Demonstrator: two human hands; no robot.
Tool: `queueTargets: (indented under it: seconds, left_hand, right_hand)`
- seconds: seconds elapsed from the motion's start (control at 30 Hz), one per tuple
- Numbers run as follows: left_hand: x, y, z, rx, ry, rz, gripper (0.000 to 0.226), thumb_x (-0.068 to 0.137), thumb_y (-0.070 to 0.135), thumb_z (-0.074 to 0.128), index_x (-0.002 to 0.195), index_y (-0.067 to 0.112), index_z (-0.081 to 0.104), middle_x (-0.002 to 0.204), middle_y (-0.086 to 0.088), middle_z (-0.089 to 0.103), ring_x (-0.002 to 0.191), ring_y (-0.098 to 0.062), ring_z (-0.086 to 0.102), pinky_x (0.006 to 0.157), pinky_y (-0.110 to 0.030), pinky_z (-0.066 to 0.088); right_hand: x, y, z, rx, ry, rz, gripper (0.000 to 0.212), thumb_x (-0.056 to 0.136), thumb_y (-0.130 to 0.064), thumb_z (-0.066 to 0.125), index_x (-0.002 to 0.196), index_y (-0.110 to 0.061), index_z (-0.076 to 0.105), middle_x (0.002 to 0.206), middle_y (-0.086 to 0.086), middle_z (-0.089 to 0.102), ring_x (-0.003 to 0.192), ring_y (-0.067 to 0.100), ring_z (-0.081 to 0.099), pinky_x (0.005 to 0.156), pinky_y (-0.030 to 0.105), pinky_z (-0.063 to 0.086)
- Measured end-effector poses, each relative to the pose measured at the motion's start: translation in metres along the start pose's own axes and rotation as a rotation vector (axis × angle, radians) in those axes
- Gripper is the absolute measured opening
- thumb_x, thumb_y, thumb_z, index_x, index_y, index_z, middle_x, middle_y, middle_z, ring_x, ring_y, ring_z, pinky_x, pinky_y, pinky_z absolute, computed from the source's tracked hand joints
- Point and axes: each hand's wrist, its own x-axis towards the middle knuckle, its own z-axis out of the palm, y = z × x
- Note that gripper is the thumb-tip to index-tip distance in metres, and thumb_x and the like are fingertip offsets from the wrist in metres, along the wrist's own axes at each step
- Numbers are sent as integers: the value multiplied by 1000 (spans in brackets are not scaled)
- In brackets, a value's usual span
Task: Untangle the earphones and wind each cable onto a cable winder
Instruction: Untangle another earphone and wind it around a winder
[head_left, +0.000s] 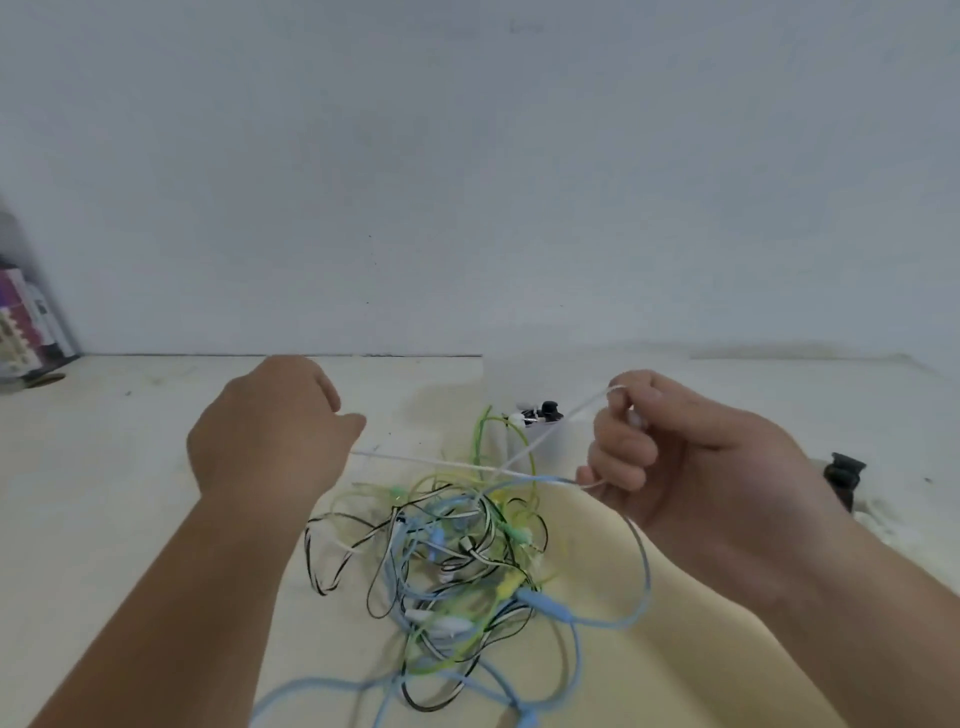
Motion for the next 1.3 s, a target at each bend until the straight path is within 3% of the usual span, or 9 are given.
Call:
queueTargets:
  seconds: [0.2, 0.3, 0.4, 0.53, 0.7, 0.87, 1.0, 1.13, 1.3]
  left_hand:
    - [-17, 20, 2, -98, 45, 347, 21, 83, 51, 70, 96, 34, 68, 109, 12, 61, 103, -19, 57, 87, -36, 43]
    - [-41, 44, -7, -657, -501, 539, 26, 82, 52, 65, 102, 37, 72, 98, 18, 73, 93, 2, 66, 85, -21, 49]
    - [-54, 50, 8, -589, -781, 629, 22, 87, 40, 71, 107, 33, 69, 79, 9, 73, 71, -1, 66, 67, -19, 48]
    - [-41, 43, 15, -603, -512, 407, 16, 94, 30, 65, 81, 26, 74, 68, -3, 72, 58, -12, 65, 51, -19, 44]
    - [-24, 33, 5, -686, -184, 239, 28, 92, 37, 66, 69, 22, 74, 66, -4, 72, 70, -31, 69, 71, -41, 56]
    - [-24, 33, -7, -863, -5, 88, 58, 81, 68, 58, 59, 15, 69, 51, -4, 63, 61, -32, 67, 68, -41, 57]
    - [-22, 32, -5, -796, 75, 109, 43, 73, 41, 84, 60, 8, 59, 46, 4, 46, 41, -15, 38, 53, -26, 40]
    - [-11, 22, -5, -766, 174, 97, 31, 73, -1, 78, 74, 22, 59, 63, 4, 51, 51, -9, 45, 56, -23, 37]
    - [-3, 9, -4, -473, 75, 165, 38, 71, -10, 70, 75, 27, 64, 70, 5, 56, 67, -4, 55, 58, -23, 38]
  right_hand:
    - [-2, 7, 0, -303, -19, 75, 22, 79, -19, 65, 93, -8, 78, 56, 0, 20, 48, 14, 18, 49, 24, 37]
    - [-2, 1, 1, -286, -105, 86, 26, 89, -20, 56, 105, -13, 75, 57, -1, 19, 49, 13, 16, 45, 22, 29]
    - [-2, -2, -2, -274, -209, 57, 26, 92, -20, 56, 110, -14, 74, 56, -3, 23, 49, 12, 17, 46, 23, 23]
    - [-3, -12, -8, -190, -157, 4, 29, 86, -24, 53, 101, -16, 76, 57, -2, 26, 47, 10, 19, 45, 23, 17]
    - [-2, -17, -19, -233, -178, -33, 29, 68, -29, 82, 88, -10, 74, 57, -5, 28, 44, 7, 21, 44, 20, 17]
    - [-2, -12, -15, -1225, 57, -10, 20, 77, -27, 80, 69, -15, 66, 49, -8, 44, 42, 10, 34, 41, 19, 28]
    - [-2, -9, -18, -1655, 108, 96, 15, 79, -40, 74, 77, -26, 68, 56, -8, 55, 44, 6, 47, 43, 17, 35]
    - [1, -19, -26, -1595, 208, 92, 39, 87, -36, 69, 64, -6, 55, 53, -1, 37, 45, 15, 30, 48, 27, 24]
    - [-3, -34, -19, -1166, 316, -265, 22, 83, -25, 76, 61, -21, 72, 74, -10, 54, 40, 6, 37, 42, 13, 28]
